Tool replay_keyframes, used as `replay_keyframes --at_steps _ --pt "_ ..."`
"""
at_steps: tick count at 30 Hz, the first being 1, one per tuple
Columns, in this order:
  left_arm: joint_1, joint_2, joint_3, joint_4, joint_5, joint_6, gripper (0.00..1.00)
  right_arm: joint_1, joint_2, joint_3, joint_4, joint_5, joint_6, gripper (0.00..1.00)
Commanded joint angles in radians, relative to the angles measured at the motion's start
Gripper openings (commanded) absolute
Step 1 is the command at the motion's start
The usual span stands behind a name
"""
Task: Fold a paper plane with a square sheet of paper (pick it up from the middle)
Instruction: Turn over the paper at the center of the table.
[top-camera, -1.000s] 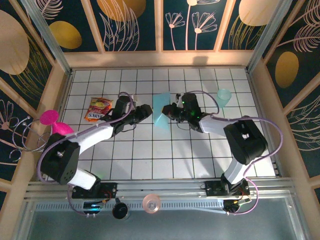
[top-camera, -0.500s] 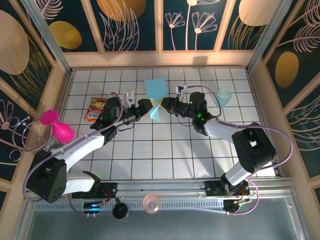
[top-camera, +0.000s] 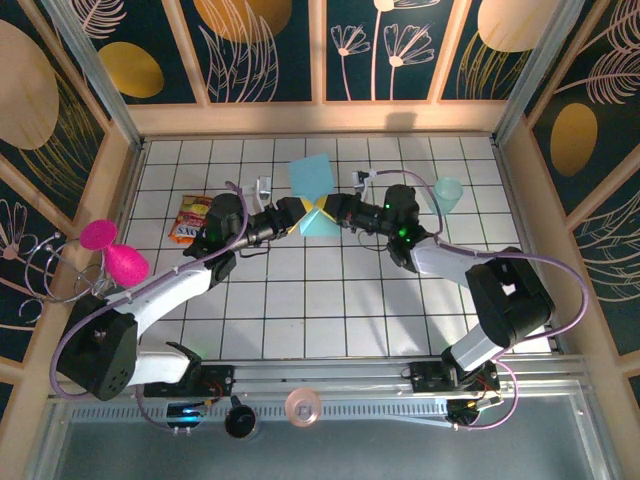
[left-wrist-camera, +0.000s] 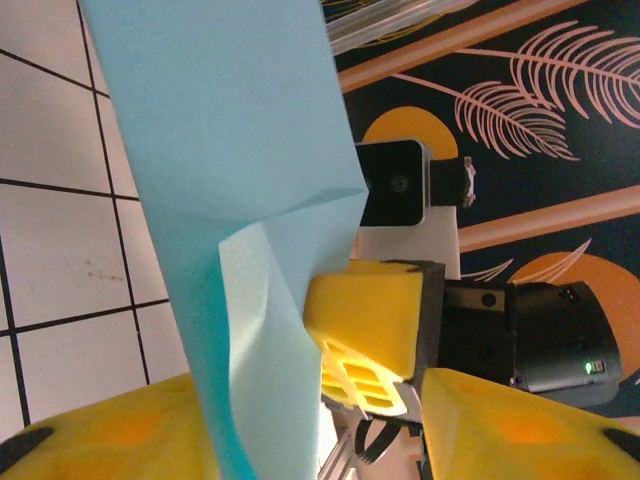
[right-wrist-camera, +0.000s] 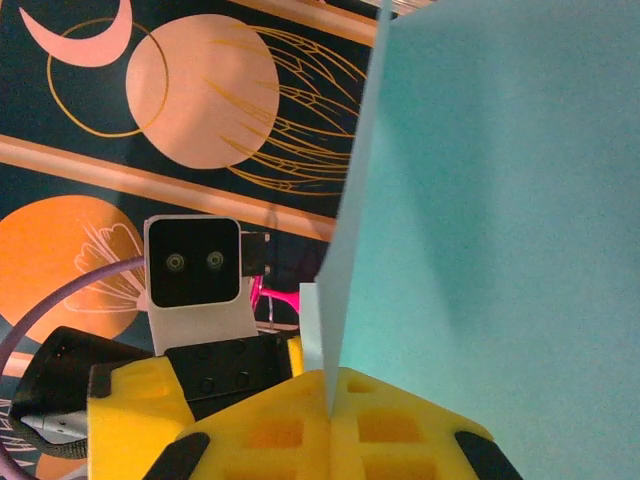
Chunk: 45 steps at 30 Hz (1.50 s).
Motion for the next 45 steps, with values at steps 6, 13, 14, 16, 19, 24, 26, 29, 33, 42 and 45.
replay_keyframes --at_steps 6,13,14,16,19,24,26,29,33,42,45 --pt "0.009 0.014 0.074 -0.035 0.023 0.089 0.41 -0.021 -0.039 -0.013 0.040 -0.013 -0.014 0.06" --pt "0.011 0.050 0.090 -0.032 0.009 0.088 0.33 -0.032 -0.041 -0.002 0.021 -0.027 -0.034 0.07" --pt "0.011 0.055 0.089 -0.029 0.007 0.086 0.34 -0.034 -0.043 -0.001 0.016 -0.027 -0.038 0.07" --pt "0.011 0.064 0.084 -0.026 0.000 0.073 0.37 -0.039 -0.043 -0.002 0.005 -0.034 -0.044 0.07" --pt "0.012 0.073 0.084 -0.031 -0.008 0.063 0.38 -0.047 -0.048 -0.008 0.010 -0.040 -0.045 0.07" --pt "0.012 0.097 0.103 -0.042 -0.006 0.061 0.36 -0.050 -0.042 0.002 0.007 -0.048 -0.050 0.07" --pt "0.012 0.104 0.112 -0.045 -0.004 0.065 0.33 -0.050 -0.036 0.005 0.007 -0.050 -0.054 0.07" --pt "0.014 0.112 0.124 -0.045 0.004 0.070 0.28 -0.050 -0.032 0.007 0.005 -0.046 -0.051 0.07" --pt "0.018 0.114 0.135 -0.044 0.017 0.081 0.19 -0.052 -0.041 0.004 -0.027 -0.029 -0.064 0.12" --pt "0.037 0.125 0.198 -0.206 0.003 0.241 0.08 -0.067 -0.093 0.039 -0.306 0.151 -0.184 0.45" --pt "0.037 0.140 0.249 -0.368 -0.069 0.363 0.07 -0.077 -0.135 0.062 -0.462 0.294 -0.231 0.53"
